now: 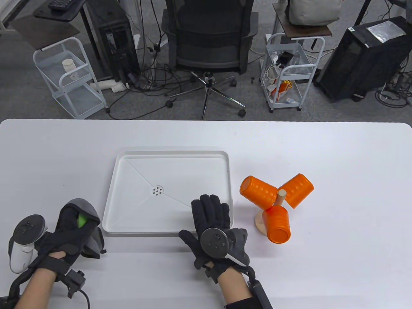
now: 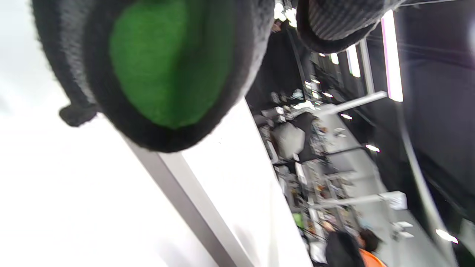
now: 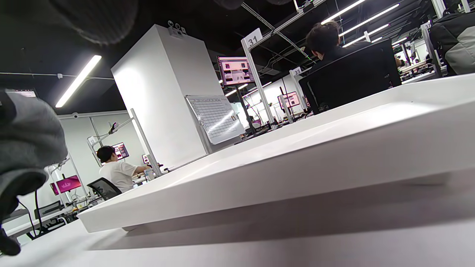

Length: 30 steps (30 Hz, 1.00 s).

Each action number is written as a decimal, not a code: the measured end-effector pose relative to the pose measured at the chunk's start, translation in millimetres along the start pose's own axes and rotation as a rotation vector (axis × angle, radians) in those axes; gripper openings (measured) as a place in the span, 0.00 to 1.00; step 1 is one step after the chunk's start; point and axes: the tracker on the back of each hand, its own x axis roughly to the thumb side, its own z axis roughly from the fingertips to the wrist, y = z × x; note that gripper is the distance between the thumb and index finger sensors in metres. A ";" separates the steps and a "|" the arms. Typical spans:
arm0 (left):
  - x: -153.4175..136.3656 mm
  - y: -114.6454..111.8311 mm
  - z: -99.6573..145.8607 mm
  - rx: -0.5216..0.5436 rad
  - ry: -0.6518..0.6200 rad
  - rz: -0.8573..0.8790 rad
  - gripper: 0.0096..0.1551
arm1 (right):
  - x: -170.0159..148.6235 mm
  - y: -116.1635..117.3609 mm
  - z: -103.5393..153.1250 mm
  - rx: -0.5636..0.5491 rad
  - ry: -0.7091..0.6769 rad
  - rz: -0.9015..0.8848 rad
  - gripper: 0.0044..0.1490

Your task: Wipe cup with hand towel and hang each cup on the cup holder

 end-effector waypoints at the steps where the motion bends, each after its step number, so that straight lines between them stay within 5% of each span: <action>1: -4.4 7.4 1.9 0.013 0.037 -0.002 0.47 | -0.3 -0.4 0.2 -0.001 0.000 -0.005 0.56; 12: -39.1 47.4 15.9 0.066 0.249 0.098 0.48 | -2.9 -7.2 3.1 -0.037 0.004 -0.064 0.56; 30: -46.5 83.5 29.3 0.012 0.463 -0.100 0.56 | -5.3 -8.1 3.4 -0.038 0.020 -0.088 0.56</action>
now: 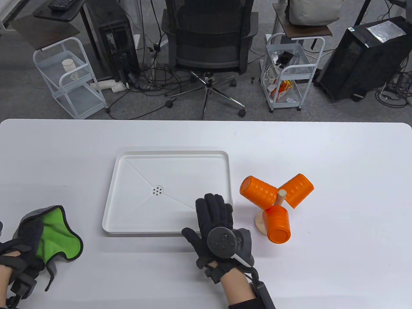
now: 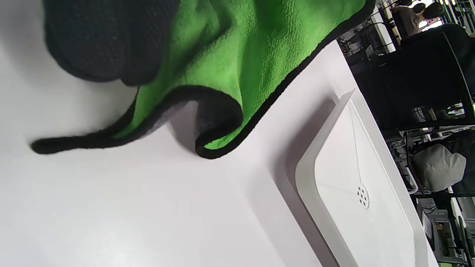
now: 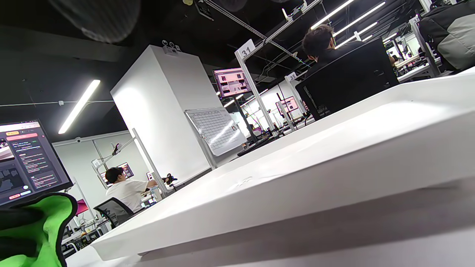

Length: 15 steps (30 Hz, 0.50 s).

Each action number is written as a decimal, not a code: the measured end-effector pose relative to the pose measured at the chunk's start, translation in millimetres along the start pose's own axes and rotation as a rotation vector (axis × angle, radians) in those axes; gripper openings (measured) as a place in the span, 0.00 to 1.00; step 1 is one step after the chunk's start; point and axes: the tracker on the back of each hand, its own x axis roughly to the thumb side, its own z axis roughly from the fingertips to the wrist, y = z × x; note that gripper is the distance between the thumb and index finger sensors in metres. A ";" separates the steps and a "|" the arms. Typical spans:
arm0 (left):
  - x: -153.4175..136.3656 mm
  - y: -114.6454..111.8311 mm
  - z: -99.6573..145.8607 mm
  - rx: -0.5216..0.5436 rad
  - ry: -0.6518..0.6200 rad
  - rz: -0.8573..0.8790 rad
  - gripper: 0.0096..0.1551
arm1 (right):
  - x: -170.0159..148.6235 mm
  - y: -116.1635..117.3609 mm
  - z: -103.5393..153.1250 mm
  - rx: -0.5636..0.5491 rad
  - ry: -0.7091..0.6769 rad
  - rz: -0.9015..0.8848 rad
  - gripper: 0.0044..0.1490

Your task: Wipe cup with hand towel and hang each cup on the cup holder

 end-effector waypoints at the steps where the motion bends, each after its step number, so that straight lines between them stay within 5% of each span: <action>1: 0.6 1.6 0.4 0.015 -0.008 -0.002 0.57 | -0.1 0.0 0.0 0.000 0.001 -0.001 0.56; 15: 22.0 2.3 13.3 0.068 -0.102 -0.144 0.47 | -0.5 0.2 0.0 0.006 0.007 -0.003 0.55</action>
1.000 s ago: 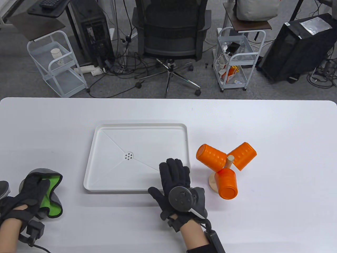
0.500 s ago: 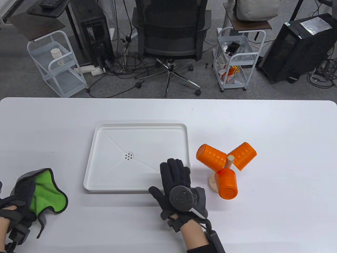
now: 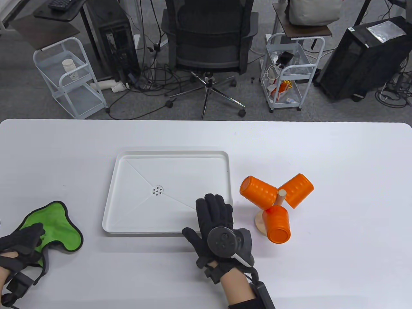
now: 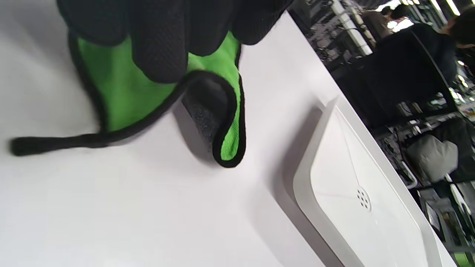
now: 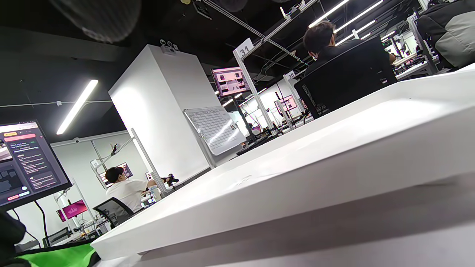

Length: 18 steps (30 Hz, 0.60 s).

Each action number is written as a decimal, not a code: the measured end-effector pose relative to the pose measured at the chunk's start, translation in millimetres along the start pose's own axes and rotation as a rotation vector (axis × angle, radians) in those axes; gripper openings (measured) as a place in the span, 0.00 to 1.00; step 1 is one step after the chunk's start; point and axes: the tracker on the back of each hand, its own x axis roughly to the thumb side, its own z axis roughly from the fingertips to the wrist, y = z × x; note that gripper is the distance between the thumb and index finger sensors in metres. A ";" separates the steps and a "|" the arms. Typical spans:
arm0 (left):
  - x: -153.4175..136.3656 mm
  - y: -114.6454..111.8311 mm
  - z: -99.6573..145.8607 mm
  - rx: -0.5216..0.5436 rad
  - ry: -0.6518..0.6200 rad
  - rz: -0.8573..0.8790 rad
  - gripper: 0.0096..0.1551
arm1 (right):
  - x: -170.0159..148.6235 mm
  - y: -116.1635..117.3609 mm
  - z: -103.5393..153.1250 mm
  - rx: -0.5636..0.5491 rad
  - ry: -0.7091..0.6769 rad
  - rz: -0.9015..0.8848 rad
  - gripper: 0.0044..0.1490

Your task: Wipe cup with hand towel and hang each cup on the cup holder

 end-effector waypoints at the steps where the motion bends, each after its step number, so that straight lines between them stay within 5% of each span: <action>1: 7.3 -3.7 2.6 0.005 -0.041 -0.024 0.47 | 0.2 0.2 0.0 0.002 0.000 0.003 0.55; 8: 61.7 -60.0 7.4 0.003 -0.329 -0.107 0.48 | 1.9 4.5 -0.5 0.024 -0.001 0.036 0.56; 11: 83.9 -93.0 0.2 -0.046 -0.389 -0.174 0.50 | 2.2 6.2 -0.5 0.031 -0.001 0.045 0.56; 18: 133.3 -163.0 -20.0 0.022 -0.502 -0.452 0.52 | 3.1 11.8 -0.6 0.055 -0.003 0.071 0.56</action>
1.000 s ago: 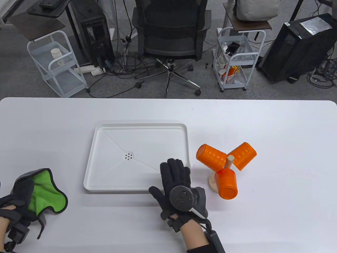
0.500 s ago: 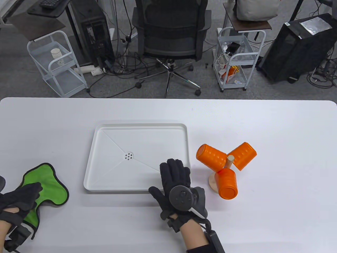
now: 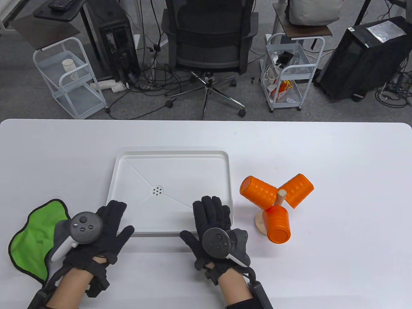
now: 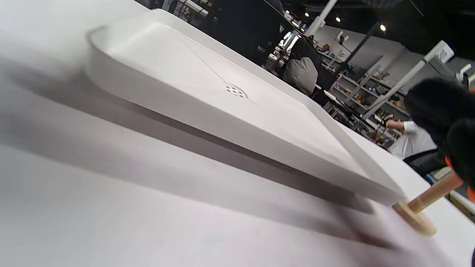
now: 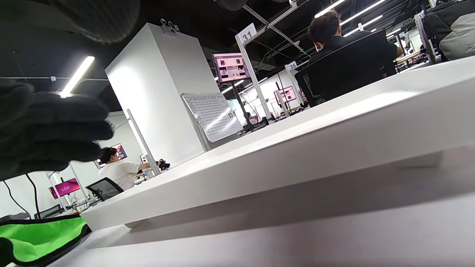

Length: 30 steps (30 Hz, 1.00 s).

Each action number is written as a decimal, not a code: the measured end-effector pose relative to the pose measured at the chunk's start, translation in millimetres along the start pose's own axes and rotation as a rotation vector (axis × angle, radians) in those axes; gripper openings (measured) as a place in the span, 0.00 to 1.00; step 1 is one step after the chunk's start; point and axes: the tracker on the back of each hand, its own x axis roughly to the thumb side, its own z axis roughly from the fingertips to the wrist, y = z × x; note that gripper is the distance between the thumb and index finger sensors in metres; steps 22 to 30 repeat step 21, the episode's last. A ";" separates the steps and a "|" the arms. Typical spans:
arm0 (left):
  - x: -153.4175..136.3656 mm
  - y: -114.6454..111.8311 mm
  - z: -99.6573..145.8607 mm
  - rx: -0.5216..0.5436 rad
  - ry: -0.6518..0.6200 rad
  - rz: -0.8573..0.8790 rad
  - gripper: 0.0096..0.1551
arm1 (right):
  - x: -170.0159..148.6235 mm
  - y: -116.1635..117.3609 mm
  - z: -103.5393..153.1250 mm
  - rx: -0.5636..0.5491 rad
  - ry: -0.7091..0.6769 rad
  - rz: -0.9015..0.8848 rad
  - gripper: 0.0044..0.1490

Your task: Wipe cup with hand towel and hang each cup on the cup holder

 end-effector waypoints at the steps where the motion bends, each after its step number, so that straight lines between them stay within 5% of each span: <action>1: 4.2 -4.5 -4.5 0.001 -0.007 -0.017 0.52 | 0.1 0.8 -0.1 0.003 0.000 0.003 0.56; 9: 8.4 -39.8 -25.7 0.078 -0.026 -0.101 0.53 | 0.4 8.5 -0.9 0.035 0.002 0.029 0.56; 30: -6.7 -42.4 -26.8 0.042 0.003 -0.060 0.53 | 4.5 17.7 -2.2 0.066 -0.003 0.057 0.56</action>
